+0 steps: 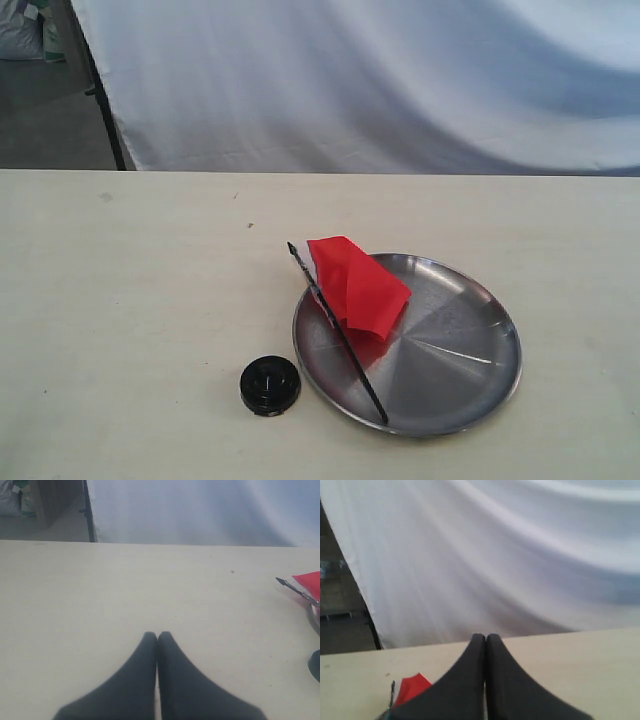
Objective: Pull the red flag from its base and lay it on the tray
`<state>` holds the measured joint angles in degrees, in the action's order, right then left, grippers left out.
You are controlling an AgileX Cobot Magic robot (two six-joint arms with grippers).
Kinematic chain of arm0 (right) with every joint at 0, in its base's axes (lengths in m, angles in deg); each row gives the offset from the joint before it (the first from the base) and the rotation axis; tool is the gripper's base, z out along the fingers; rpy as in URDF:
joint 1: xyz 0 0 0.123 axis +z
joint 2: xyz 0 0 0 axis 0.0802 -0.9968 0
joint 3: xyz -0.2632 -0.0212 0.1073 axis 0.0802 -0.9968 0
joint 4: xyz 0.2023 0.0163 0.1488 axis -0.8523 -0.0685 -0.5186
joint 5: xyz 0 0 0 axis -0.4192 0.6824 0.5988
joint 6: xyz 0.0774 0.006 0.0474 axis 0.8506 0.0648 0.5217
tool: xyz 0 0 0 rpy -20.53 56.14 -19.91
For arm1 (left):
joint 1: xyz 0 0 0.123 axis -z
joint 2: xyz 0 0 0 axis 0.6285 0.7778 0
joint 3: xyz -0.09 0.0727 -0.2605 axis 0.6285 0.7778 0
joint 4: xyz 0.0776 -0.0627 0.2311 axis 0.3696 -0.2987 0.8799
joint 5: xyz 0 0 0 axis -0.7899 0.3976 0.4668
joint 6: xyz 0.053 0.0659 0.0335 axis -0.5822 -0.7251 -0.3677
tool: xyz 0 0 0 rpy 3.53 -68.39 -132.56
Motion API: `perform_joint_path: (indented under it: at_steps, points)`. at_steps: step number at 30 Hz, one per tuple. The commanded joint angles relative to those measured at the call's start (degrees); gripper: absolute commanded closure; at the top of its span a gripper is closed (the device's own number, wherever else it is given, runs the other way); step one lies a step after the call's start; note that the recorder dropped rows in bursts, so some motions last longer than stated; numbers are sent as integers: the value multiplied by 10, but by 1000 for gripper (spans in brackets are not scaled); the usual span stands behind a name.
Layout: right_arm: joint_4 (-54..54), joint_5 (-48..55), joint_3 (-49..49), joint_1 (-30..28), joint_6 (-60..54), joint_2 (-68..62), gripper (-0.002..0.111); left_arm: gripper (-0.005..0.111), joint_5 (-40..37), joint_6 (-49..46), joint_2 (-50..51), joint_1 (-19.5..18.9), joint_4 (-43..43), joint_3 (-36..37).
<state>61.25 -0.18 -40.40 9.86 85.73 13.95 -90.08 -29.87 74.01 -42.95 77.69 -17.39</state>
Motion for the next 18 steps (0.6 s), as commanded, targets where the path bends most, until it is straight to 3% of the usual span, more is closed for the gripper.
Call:
perform_joint_path:
  at_steps: [1,12,14,18]
  points:
    - [-98,65,-2,-4,-125,4,109,107,3,1,-2,-1,-2,2]
    - [-102,86,-2,-4,-134,4,109,107,3,1,-2,-1,-2,2]
    - [-161,86,-2,-4,-183,4,109,107,3,1,-2,-1,-2,2]
    - [-418,83,-2,-12,-383,4,109,107,3,1,-2,-1,-2,2]
